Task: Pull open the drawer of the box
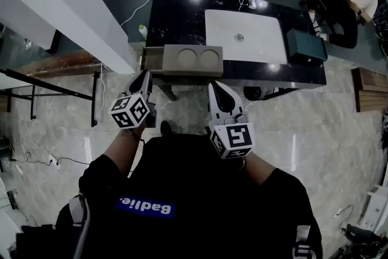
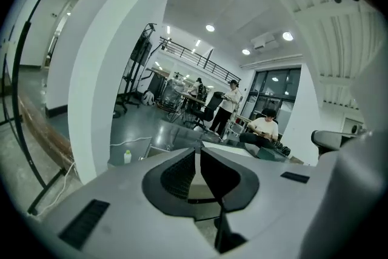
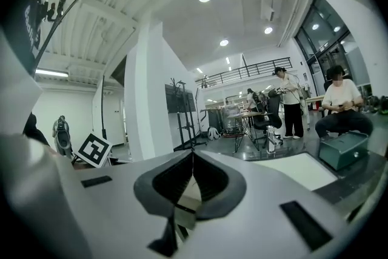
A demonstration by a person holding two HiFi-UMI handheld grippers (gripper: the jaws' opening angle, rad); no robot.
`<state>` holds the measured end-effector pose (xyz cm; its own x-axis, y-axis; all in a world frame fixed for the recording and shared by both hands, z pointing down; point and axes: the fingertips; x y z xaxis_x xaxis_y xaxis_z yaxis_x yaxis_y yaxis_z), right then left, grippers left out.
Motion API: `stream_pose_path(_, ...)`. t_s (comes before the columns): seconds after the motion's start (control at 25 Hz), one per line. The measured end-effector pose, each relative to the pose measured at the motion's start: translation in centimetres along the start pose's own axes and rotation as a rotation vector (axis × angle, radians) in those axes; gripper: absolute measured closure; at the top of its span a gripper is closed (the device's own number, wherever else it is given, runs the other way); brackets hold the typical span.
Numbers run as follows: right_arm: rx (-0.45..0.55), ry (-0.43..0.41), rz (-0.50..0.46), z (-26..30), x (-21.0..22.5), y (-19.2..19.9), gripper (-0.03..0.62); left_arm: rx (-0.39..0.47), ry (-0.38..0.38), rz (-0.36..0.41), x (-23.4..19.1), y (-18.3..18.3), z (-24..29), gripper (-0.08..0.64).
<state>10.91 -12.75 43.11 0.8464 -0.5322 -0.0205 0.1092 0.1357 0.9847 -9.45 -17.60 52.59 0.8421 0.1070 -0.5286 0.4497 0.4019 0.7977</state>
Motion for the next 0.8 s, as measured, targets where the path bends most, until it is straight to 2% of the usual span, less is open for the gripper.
stream_pose_path(0.24,0.010,-0.046,0.015,-2.2,0.6,0.8,0.592,0.038,-0.046,0.139,3.9,1.3,-2.0,0.531)
stream_pose_path(0.48,0.005,-0.101,0.043,-3.9,0.3,2.1,0.592,0.083,-0.071,0.346,8.8,2.4,-5.1,0.531)
stream_pose_path(0.64,-0.002,-0.135,0.057,-4.6,-0.7,2.8,0.592,0.096,-0.044,0.470,12.3,3.1,-7.2,0.531)
stream_pose_path(0.8,0.002,-0.152,0.051,-4.8,-1.8,2.8,0.592,0.118,0.035,0.577,15.7,3.4,-8.5,0.531)
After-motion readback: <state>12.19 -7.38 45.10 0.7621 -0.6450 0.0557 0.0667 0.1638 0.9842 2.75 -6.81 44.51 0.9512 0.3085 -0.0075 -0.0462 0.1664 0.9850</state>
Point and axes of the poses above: the fingertips, and each gripper's own axes: z forward along the fingers, x to its right, y out of its underside, and after that the axes turned 8 degrees about -z, right-handed
